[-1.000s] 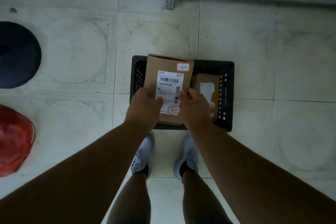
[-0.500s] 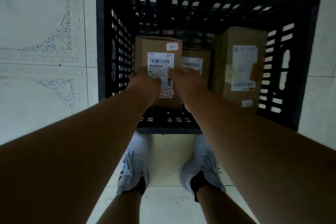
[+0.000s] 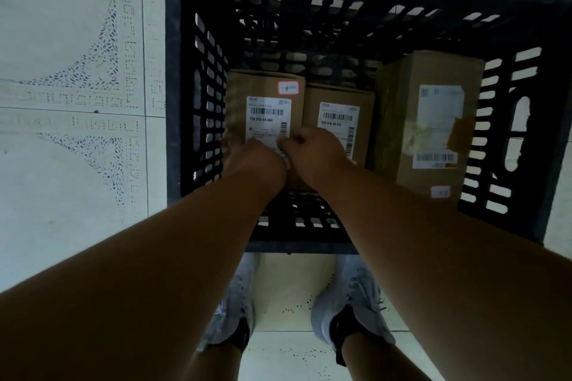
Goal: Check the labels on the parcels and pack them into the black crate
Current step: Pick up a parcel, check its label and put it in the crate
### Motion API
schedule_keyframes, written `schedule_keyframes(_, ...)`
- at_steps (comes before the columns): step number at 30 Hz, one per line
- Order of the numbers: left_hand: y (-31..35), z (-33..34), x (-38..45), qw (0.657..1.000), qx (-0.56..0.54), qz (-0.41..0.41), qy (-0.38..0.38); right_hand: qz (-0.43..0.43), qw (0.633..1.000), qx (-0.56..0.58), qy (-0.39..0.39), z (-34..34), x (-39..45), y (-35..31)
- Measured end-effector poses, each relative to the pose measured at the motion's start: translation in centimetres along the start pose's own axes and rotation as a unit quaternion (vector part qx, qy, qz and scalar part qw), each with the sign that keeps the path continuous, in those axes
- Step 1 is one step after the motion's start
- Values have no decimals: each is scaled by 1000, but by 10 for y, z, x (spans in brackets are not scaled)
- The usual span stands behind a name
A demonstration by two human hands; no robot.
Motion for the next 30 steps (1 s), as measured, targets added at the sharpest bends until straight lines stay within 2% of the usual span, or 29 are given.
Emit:
schedule_keyframes(3, 10, 6, -4, 998, 41, 40, -21, -5, 1000, -15, -7, -1, 1, -5)
schedule_keyframes(7, 8, 5, -5, 999, 30, 33, -18, 43, 999, 10, 14, -11, 3, 10)
schedule_keyframes(10, 9, 1, -11, 998, 29, 41, 29, 78, 992, -102, -6, -7, 6, 36)
schedule_keyframes(13, 27, 6, -16, 982, 93, 157, 53, 104, 965, -236, -42, -1, 10, 54)
schedule_keyframes(15, 42, 16, -18, 957, 154, 244, 35, 104, 957, -266, -51, -4, 13, 54)
schedule_keyframes(16, 45, 19, -18, 948, 185, 259, 27, 96, 956, -274, -49, -7, 16, 52)
schedule_keyframes(22, 50, 18, -16, 920, 293, 261, 23, 48, 960, -275, -12, -20, 24, 43)
schedule_keyframes(28, 61, 10, -27, 931, 301, 203, -41, -29, 945, -325, -13, -26, 1, 35)
schedule_keyframes(30, 66, -6, -40, 944, 271, 185, -28, -44, 947, -318, 11, -40, -11, 21)
Point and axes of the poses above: each hand's wrist, its own x-axis towards the middle knuckle, its own z-axis out of the palm, y = z × x, the point moved 7 cm from there along x, towards the middle knuckle
